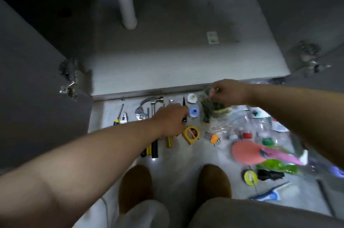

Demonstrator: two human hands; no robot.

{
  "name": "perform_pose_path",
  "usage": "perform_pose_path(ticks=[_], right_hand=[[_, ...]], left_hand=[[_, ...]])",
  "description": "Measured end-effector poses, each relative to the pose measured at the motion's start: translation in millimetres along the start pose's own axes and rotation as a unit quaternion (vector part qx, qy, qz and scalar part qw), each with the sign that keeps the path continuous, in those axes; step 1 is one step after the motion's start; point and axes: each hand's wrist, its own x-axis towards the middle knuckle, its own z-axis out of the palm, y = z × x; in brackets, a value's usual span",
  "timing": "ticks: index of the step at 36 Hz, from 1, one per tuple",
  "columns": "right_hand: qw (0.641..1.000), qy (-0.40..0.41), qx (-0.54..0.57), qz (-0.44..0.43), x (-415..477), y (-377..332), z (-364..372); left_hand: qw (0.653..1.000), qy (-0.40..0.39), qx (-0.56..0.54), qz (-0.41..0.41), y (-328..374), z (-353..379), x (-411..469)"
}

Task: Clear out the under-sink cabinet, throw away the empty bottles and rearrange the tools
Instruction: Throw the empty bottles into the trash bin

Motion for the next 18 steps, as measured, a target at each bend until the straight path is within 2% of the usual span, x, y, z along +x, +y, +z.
perform_pose_path(ticks=[2, 4, 9, 13, 18], right_hand=[[0.998, 0.056, 0.024, 0.023, -16.7, 24.5, -13.5], [0.993, 0.097, 0.034, 0.050, -32.3, 51.4, -20.3], [0.974, 0.164, 0.039, 0.153, -61.7, 123.5, -13.4], [0.962, 0.154, 0.034, 0.221, -70.9, 166.5, 3.7], [0.964, 0.097, 0.005, 0.249, -59.8, 183.8, 22.4]], left_hand=[[0.995, -0.088, 0.012, 0.042, 30.6, -18.8, 14.1], [0.989, -0.120, 0.041, 0.075, 58.0, -35.0, 25.1], [0.978, -0.069, 0.153, 0.124, 95.4, -53.2, 47.3], [0.943, -0.046, 0.284, 0.166, 106.5, -37.2, 59.8], [0.932, -0.070, 0.324, 0.149, 116.4, -7.9, 73.4]])
